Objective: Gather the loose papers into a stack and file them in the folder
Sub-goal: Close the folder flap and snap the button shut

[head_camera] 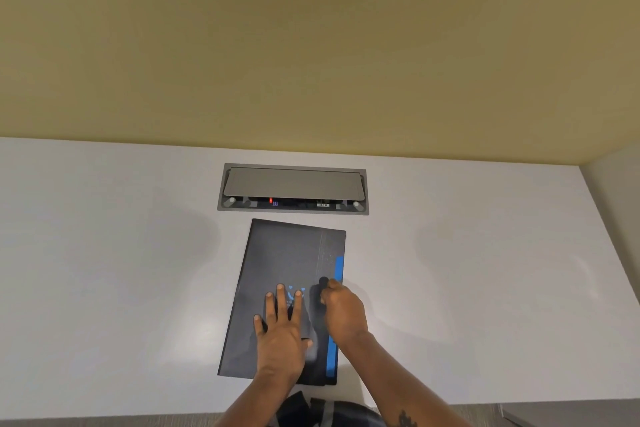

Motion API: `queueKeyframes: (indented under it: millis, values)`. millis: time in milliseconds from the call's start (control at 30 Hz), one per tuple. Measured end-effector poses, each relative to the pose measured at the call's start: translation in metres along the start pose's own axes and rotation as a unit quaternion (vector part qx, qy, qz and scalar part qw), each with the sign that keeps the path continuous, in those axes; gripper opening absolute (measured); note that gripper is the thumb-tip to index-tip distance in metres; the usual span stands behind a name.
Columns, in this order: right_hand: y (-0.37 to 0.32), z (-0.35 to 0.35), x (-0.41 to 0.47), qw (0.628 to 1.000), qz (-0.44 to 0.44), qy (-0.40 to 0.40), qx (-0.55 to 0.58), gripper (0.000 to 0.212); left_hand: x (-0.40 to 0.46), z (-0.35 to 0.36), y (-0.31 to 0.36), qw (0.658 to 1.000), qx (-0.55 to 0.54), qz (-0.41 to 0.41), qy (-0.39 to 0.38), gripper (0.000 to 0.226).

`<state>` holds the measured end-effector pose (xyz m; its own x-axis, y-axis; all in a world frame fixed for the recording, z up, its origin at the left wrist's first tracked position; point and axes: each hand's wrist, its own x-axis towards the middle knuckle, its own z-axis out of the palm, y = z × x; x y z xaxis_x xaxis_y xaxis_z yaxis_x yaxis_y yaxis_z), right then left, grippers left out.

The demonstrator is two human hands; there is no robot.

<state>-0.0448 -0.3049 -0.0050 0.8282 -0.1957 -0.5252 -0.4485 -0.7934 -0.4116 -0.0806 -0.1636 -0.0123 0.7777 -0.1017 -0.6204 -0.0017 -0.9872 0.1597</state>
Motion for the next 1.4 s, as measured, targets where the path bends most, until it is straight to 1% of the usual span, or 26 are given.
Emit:
queueKeyframes:
  millis: [67, 100, 167, 233, 300, 367, 400, 467, 533, 600, 667, 800, 867, 933, 1067, 1200, 1267, 1400]
  values:
    - [0.004, 0.004, 0.001, 1.000, 0.005, -0.008, -0.001, 0.011, -0.003, -0.002, -0.004, 1.000, -0.012, 0.008, 0.017, 0.109]
    - [0.008, 0.004, 0.001, 1.000, 0.000, -0.005, -0.013, 0.008, -0.005, -0.004, -0.006, 0.999, -0.035, 0.011, 0.033, 0.112]
    - [0.015, 0.002, -0.004, 0.999, -0.008, 0.037, 0.006, 0.008, -0.007, -0.010, -0.015, 0.989, -0.126, 0.020, 0.071, 0.112]
    - [0.015, -0.008, -0.016, 0.996, 0.005, 0.074, 0.052, 0.012, -0.008, -0.016, -0.030, 0.969, -0.213, 0.030, 0.123, 0.103]
    - [0.018, -0.014, -0.025, 0.990, 0.040, 0.077, 0.110, 0.020, -0.009, -0.022, -0.051, 0.943, -0.279, 0.025, 0.176, 0.093]
    - [0.019, -0.014, -0.032, 0.983, 0.079, 0.063, 0.152, 0.031, -0.011, -0.027, -0.073, 0.924, -0.302, -0.006, 0.234, 0.079]
    - [0.020, -0.013, -0.035, 0.980, 0.093, 0.056, 0.169, 0.035, -0.012, -0.029, -0.082, 0.919, -0.302, -0.034, 0.249, 0.072]
    - [0.019, -0.009, -0.037, 0.976, 0.107, 0.051, 0.185, 0.035, -0.012, -0.028, -0.099, 0.915, -0.308, -0.084, 0.248, 0.062]
    - [0.018, -0.004, -0.038, 0.974, 0.110, 0.056, 0.191, 0.029, -0.012, -0.023, -0.108, 0.909, -0.328, -0.123, 0.227, 0.058]
    - [0.017, 0.001, -0.039, 0.974, 0.113, 0.056, 0.191, 0.024, -0.016, -0.023, -0.111, 0.898, -0.367, -0.137, 0.202, 0.053]
    - [0.015, 0.003, -0.042, 0.969, 0.126, 0.046, 0.208, 0.019, -0.017, -0.021, -0.117, 0.883, -0.405, -0.143, 0.188, 0.046]
    - [0.004, 0.009, -0.048, 0.958, 0.134, 0.036, 0.251, 0.019, -0.018, -0.021, -0.128, 0.887, -0.402, -0.121, 0.191, 0.020]
    - [-0.006, 0.016, -0.052, 0.958, 0.131, 0.019, 0.256, 0.016, -0.022, -0.027, -0.134, 0.871, -0.420, -0.128, 0.219, 0.023]
    - [-0.020, 0.025, -0.054, 0.960, 0.119, -0.003, 0.253, 0.012, -0.029, -0.035, -0.145, 0.849, -0.445, -0.155, 0.238, 0.023]
    - [-0.066, 0.045, -0.057, 0.968, 0.067, -0.048, 0.238, 0.005, -0.037, -0.035, -0.194, 0.813, -0.479, -0.214, 0.252, 0.026]
    - [-0.125, 0.067, -0.053, 0.963, 0.022, -0.099, 0.249, 0.022, -0.042, -0.037, -0.255, 0.788, -0.488, -0.266, 0.266, 0.018]
    - [-0.155, 0.076, -0.048, 0.957, 0.007, -0.120, 0.265, 0.029, -0.036, -0.041, -0.285, 0.774, -0.492, -0.290, 0.273, 0.019]
    - [-0.207, 0.090, -0.028, 0.941, -0.007, -0.146, 0.306, 0.045, -0.015, -0.067, -0.331, 0.755, -0.507, -0.306, 0.283, 0.019]
